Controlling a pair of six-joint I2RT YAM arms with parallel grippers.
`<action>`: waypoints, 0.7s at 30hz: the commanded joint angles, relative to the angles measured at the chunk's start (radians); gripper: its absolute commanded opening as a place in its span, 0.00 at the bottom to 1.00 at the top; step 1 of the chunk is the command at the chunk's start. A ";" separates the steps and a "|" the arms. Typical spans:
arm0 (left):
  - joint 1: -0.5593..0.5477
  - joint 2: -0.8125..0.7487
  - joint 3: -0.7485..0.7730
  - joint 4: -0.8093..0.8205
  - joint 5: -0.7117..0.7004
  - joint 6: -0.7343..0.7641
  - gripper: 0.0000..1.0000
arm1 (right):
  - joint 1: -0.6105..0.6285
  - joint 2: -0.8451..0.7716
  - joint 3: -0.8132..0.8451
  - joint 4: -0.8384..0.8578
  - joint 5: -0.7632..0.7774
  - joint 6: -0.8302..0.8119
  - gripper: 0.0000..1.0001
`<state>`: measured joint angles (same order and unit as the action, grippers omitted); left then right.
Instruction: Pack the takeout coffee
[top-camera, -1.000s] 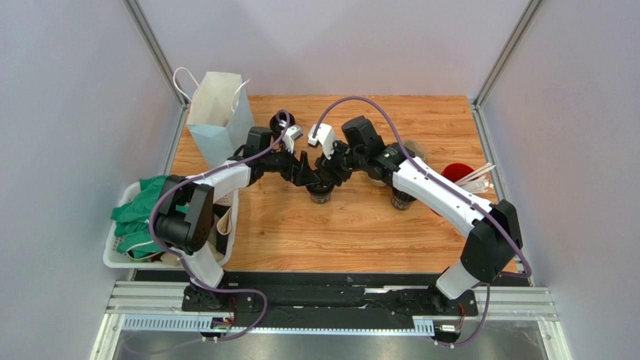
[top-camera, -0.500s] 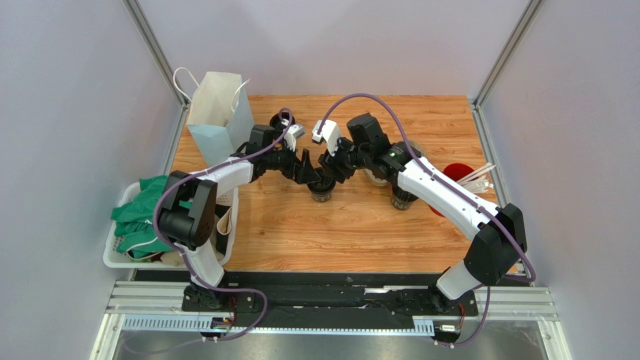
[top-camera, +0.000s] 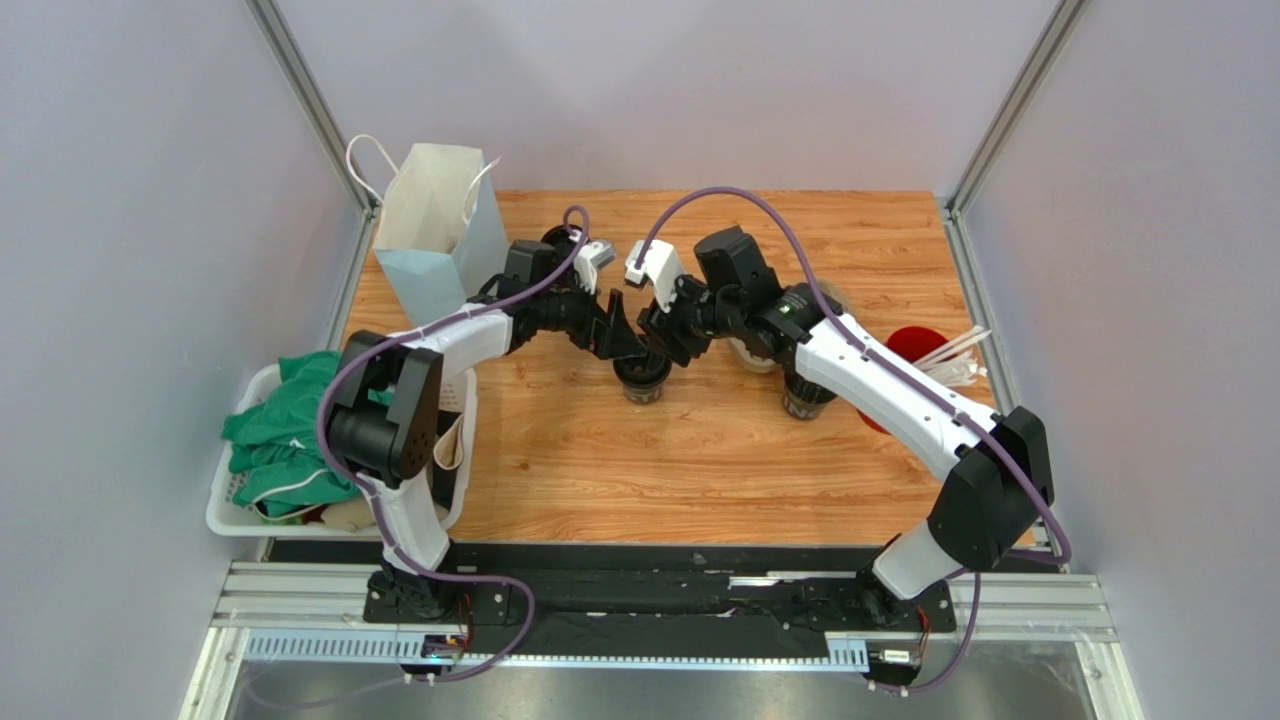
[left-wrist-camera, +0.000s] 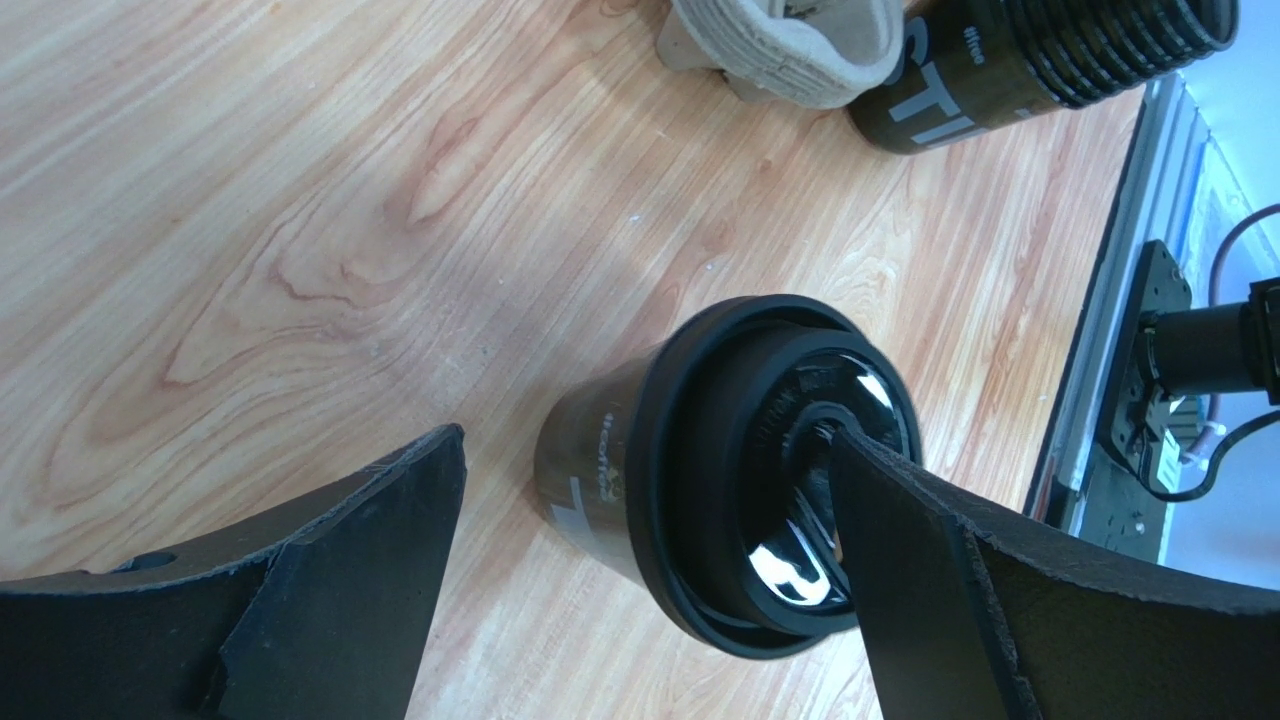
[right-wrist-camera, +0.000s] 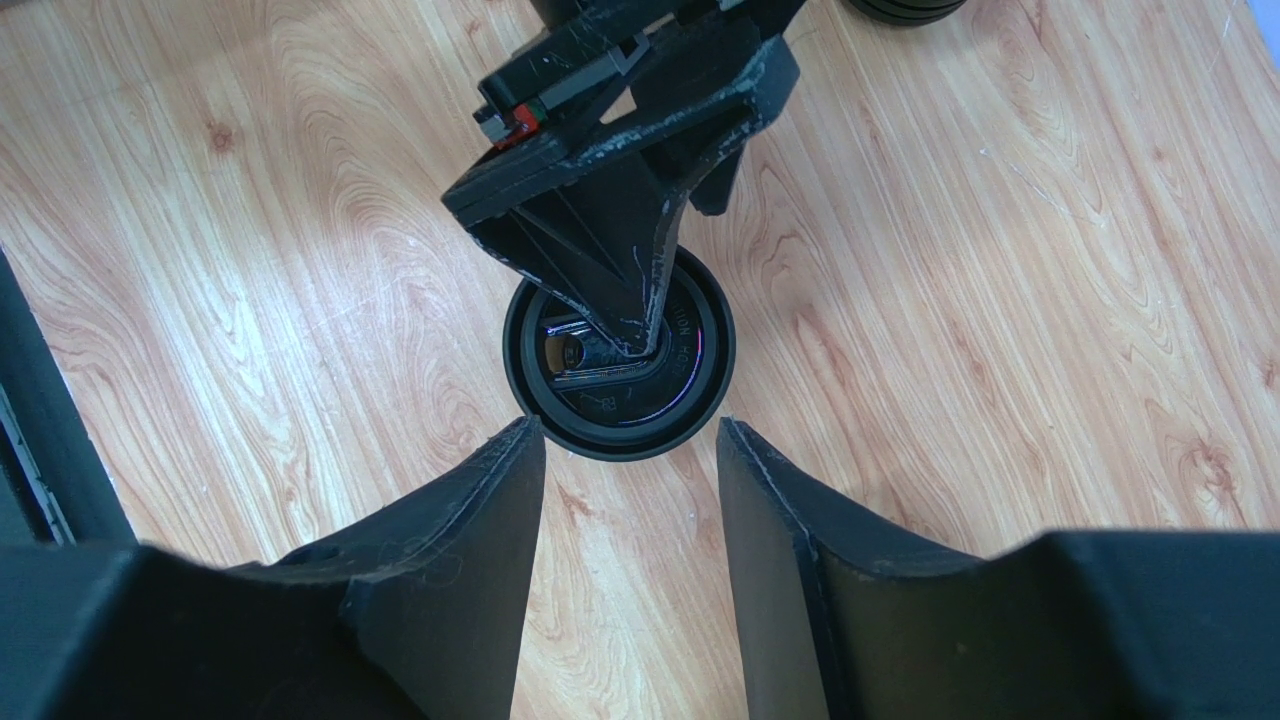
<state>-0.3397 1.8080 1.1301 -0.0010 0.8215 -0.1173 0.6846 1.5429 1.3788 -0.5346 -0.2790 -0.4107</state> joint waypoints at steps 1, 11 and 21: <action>-0.004 0.047 0.036 0.016 0.044 0.004 0.99 | -0.019 -0.009 0.000 0.031 -0.003 0.019 0.50; -0.004 0.077 0.020 0.016 0.061 0.010 0.92 | -0.129 0.048 0.017 0.025 -0.156 0.107 0.50; -0.004 0.096 0.014 0.010 0.068 0.036 0.79 | -0.246 0.269 0.114 -0.016 -0.480 0.254 0.47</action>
<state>-0.3393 1.8702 1.1419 0.0212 0.9180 -0.1318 0.4763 1.7473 1.4136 -0.5407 -0.5800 -0.2478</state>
